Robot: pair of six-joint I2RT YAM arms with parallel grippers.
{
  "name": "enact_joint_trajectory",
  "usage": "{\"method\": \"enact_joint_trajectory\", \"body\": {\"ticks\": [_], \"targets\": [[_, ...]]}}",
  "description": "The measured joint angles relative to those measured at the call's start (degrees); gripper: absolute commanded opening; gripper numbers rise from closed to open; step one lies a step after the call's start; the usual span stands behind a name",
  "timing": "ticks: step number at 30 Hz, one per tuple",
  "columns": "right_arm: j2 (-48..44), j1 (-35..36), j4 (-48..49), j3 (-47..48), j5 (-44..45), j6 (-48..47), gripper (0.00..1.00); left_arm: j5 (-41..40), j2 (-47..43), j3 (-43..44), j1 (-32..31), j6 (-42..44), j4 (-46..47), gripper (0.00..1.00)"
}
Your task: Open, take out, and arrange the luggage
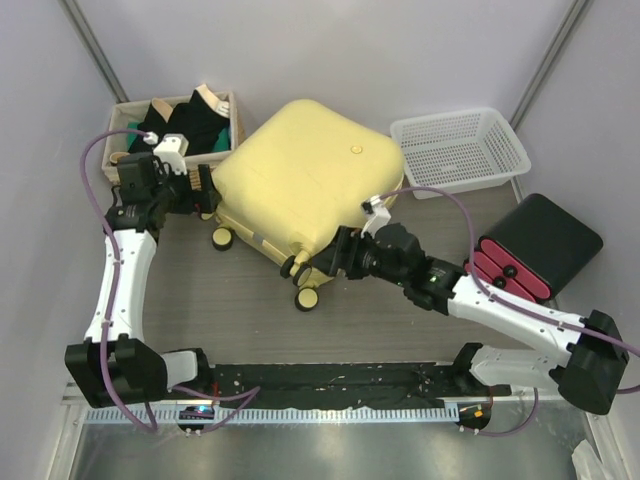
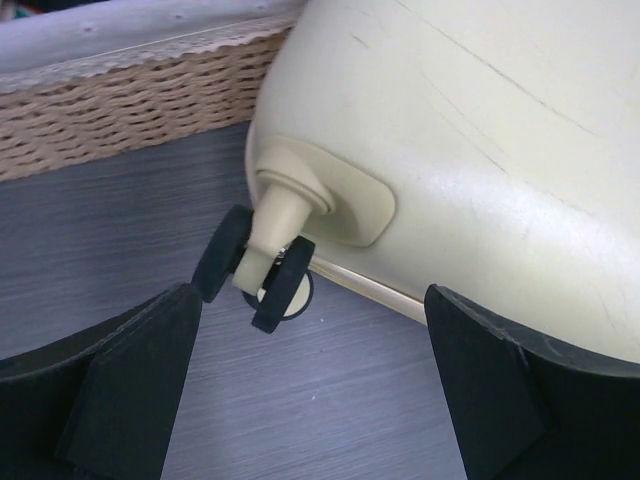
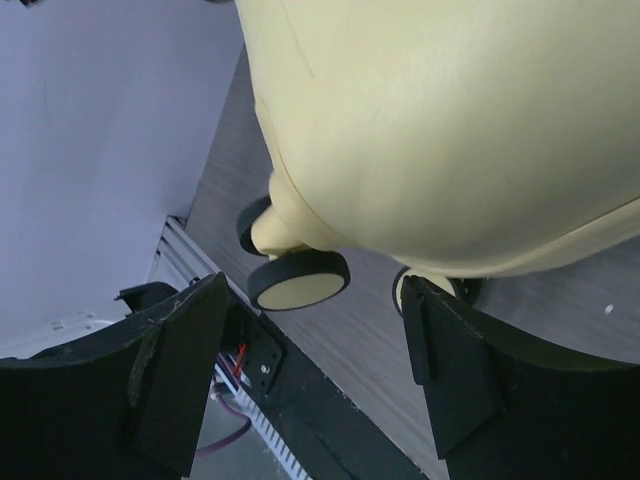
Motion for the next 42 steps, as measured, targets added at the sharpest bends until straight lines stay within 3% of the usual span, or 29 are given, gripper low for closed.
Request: {"method": "enact_joint_trajectory", "body": {"ticks": [7, 17, 20, 26, 28, 29, 31, 32, 34, 38, 42], "targets": [[4.09, 8.00, 1.42, -0.98, 4.61, 3.72, 0.84, 4.61, 5.90, 2.58, 0.02, 6.10, -1.66, 1.00], [10.25, 9.84, 6.23, -1.14, 11.61, 6.23, 0.91, 3.10, 10.73, 3.13, 0.07, 7.56, -1.51, 0.96], [10.88, 10.40, 8.17, -1.79, 13.29, 7.54, 0.91, 3.10, 12.81, 4.07, 0.20, 8.31, -2.12, 0.89], [12.39, 11.02, 14.16, -4.28, 14.75, 9.31, 0.87, 3.21, 17.07, 4.44, 0.37, 8.55, -2.34, 0.58], [13.42, 11.26, 14.93, -4.28, 14.73, 9.31, 0.77, 3.39, 17.33, 4.46, 0.37, 8.61, -2.34, 0.49], [14.12, 11.34, 15.56, -4.28, 14.69, 9.33, 0.66, 3.89, 17.22, 4.48, 0.37, 9.14, -2.12, 0.39], [14.88, 11.39, 16.39, -4.26, 14.47, 9.27, 0.56, 3.98, 17.07, 4.48, 0.33, 9.03, -1.97, 0.25], [15.04, 11.52, 17.27, -4.09, 14.32, 9.05, 0.47, 3.67, 17.00, 4.44, 0.11, 8.79, -1.95, 0.12], [15.06, 11.80, 18.23, -3.82, 14.25, 8.28, 0.38, 2.05, 16.85, 4.37, -0.68, 8.70, -1.99, 0.00], [13.73, 12.07, 16.55, -3.74, 15.37, 7.37, 0.20, -4.68, 15.65, 3.65, -4.07, 8.22, -2.05, 0.00], [9.49, 11.32, 10.82, -4.59, 18.69, 6.32, 0.19, -11.54, 12.81, 0.96, -8.37, 5.35, -1.16, 0.00]]}}
